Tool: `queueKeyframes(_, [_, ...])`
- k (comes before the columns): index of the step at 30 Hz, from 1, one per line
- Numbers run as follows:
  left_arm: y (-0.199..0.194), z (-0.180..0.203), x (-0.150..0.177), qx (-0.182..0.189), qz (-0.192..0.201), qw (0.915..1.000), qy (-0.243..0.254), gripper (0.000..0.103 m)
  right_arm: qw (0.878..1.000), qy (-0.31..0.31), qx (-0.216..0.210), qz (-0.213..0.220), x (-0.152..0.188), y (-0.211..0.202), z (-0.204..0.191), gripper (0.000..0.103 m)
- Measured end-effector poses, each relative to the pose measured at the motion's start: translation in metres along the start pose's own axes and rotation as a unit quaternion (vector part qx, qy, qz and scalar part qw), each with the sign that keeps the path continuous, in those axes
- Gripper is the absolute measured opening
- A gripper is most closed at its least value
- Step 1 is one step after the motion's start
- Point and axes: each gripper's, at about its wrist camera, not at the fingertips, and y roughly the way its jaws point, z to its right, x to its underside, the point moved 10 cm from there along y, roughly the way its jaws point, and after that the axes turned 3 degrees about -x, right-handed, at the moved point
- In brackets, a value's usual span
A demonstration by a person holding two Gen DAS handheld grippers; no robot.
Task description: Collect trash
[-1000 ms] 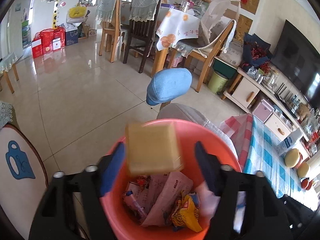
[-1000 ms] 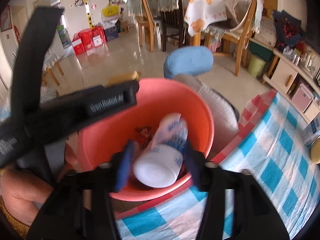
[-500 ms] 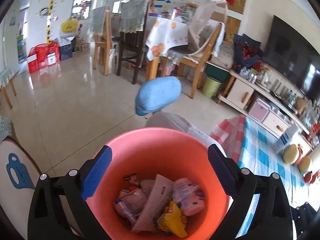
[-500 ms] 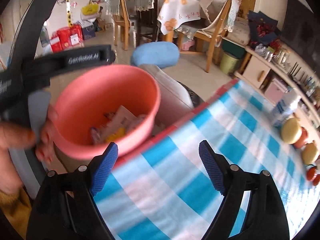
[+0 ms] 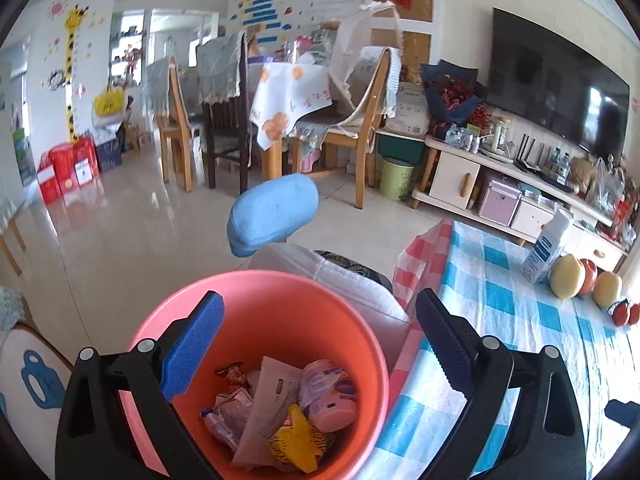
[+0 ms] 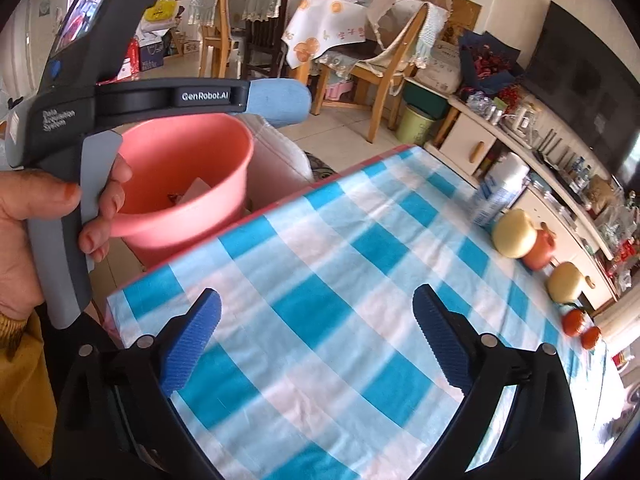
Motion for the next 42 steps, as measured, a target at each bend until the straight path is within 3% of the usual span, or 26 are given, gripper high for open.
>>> queueKeyframes(4, [-0.01, 0.018, -0.001, 0.003, 0.014, 0.9998, 0.012, 0.096, 1.0, 0.01, 0.014, 0.001, 0.012, -0.013, 0.014, 0.099])
queueKeyframes(12, [-0.03, 0.058, 0.002, 0.053, 0.028, 0.9981, 0.015, 0.096, 0.999, 0.038, 0.037, 0.007, 0.034, -0.04, 0.04, 0.099])
queueKeyframes(32, [-0.093, 0.165, 0.03, 0.096, 0.062, 0.9863, 0.119, 0.096, 0.985, 0.123, 0.111, 0.043, 0.105, -0.101, 0.121, 0.099])
queueKeyframes(42, [-0.152, 0.221, 0.045, 0.129, 0.088, 0.9763, 0.15, 0.096, 0.968, 0.166, 0.154, 0.112, 0.119, -0.154, 0.162, 0.099])
